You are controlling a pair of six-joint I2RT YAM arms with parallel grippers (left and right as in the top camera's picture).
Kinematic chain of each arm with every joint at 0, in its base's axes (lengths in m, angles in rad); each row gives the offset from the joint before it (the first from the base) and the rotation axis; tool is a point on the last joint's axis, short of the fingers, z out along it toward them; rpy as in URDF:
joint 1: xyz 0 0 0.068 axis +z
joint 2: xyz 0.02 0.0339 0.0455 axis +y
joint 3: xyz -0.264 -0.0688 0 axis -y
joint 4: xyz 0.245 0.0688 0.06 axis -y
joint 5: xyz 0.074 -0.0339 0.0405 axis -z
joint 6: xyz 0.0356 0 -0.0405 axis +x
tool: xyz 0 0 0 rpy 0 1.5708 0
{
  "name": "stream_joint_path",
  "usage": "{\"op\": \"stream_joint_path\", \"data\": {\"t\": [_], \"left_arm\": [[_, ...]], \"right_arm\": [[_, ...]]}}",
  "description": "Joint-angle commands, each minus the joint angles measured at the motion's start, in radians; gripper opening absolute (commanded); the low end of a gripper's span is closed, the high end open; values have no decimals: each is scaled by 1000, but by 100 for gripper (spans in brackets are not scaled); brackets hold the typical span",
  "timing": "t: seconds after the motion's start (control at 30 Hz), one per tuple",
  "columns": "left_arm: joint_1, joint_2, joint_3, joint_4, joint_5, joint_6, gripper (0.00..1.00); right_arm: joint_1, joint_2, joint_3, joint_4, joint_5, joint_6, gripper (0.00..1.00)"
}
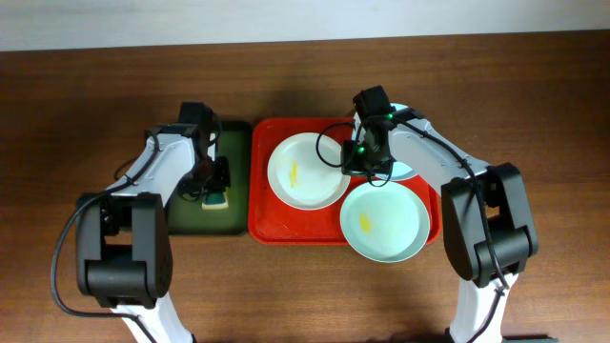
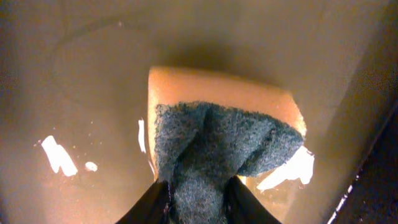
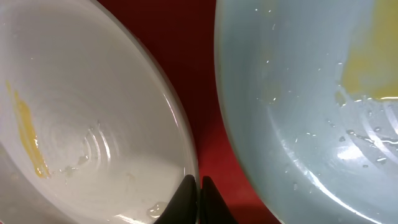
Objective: Clean dirty plates on tray and stack at the side
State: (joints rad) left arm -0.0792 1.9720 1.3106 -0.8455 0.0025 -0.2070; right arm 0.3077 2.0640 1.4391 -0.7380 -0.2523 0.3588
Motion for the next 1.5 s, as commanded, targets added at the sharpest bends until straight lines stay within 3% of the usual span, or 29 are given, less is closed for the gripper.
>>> {"op": "stream_joint_path", "data": {"t": [0.0,0.13,0.23,0.37,0.47,0.5,0.57,1.33,1.47], "left_arm": [[-2,12,-56,32,-10,-10,24],[-2,6,-64,40,-7,-8,1],[11,-88,-64,30,-11,-2,0],[23,-390,-64,34,-67,-2,0],[12,-628,-64,35,-135,-1,0],[12,-689,-64,35,-135,-1,0],[12,-753,-64,34,-134,-1,0],[12,-595,-65,17,-100,-1,0],[12,-594,-65,16,-105,-2,0]], "right_arm": [[6,7,-8,2,-2,-6,5],[6,7,-8,2,-2,-6,5],[6,7,-8,1,-2,-6,6],[6,7,-8,0,-6,-5,13],[6,7,-8,-6,-7,-6,11],[6,7,-8,-6,-11,-6,4],[6,7,-8,-6,-38,-6,4],[6,7,-8,-31,-119,-6,4],[6,7,-8,-33,-208,-10,4]]}}
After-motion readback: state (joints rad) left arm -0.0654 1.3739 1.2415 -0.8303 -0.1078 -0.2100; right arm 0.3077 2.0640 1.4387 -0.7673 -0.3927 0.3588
